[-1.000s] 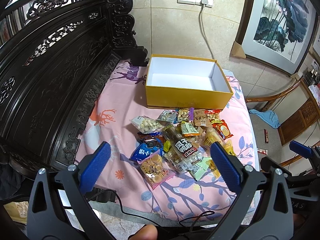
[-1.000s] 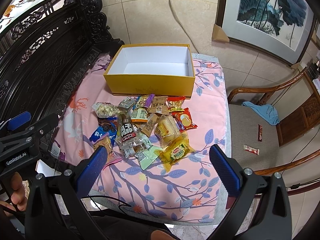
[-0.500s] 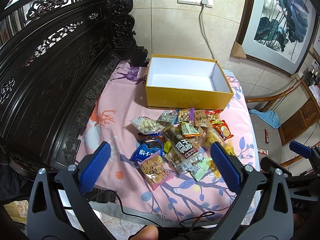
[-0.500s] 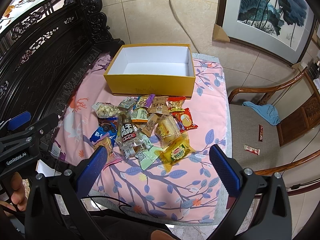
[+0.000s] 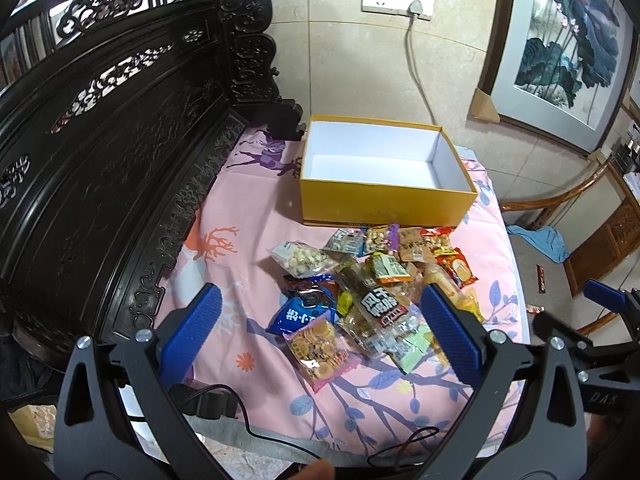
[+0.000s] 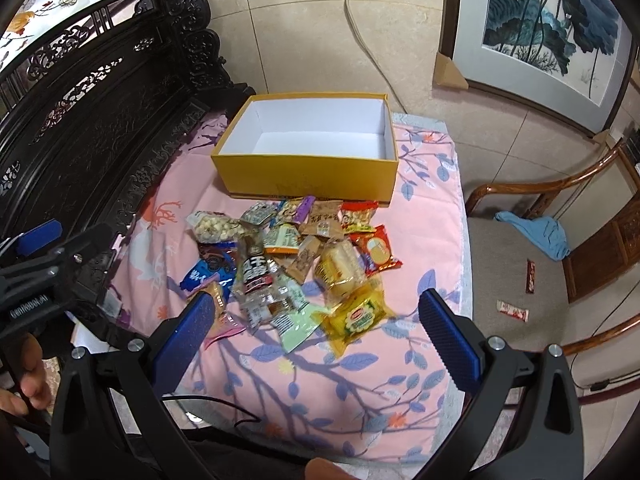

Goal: Organize snacks
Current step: 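Grasp the wrapped round bun with the right tool while the left tool approaches the pile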

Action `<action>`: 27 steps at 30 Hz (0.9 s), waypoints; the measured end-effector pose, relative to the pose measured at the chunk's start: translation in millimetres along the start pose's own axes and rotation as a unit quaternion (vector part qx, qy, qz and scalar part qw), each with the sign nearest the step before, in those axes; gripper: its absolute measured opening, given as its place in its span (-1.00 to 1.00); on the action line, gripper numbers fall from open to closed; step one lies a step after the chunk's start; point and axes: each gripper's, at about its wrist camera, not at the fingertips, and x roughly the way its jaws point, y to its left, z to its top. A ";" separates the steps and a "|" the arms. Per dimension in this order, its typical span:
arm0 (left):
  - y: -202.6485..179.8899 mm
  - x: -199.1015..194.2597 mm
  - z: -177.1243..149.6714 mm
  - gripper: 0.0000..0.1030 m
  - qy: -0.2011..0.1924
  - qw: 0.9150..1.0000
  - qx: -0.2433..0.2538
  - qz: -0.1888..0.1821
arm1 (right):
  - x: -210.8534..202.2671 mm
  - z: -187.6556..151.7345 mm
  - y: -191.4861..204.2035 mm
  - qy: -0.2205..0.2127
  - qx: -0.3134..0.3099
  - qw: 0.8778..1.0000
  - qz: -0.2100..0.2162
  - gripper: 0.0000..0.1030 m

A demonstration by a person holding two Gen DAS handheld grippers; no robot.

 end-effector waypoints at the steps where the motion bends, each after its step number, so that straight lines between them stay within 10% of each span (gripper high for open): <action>1: 1.8 2.6 -1.1 0.96 -0.001 1.000 -0.002 0.002 | 4.5 -1.7 -3.0 -0.005 -0.003 1.000 0.003 0.97; 11: 31.7 38.3 -23.1 0.96 0.000 1.000 -0.026 0.001 | 86.7 -26.7 -36.4 -0.004 -0.012 0.998 0.061 0.97; 16: 39.7 50.3 -28.9 0.96 0.018 0.999 -0.042 -0.009 | 147.3 -17.3 -36.0 0.019 -0.046 0.998 0.050 0.53; 27: 59.4 67.1 -34.1 0.96 0.043 0.997 -0.059 0.003 | 227.1 -9.4 -20.1 0.092 -0.142 0.985 0.047 0.22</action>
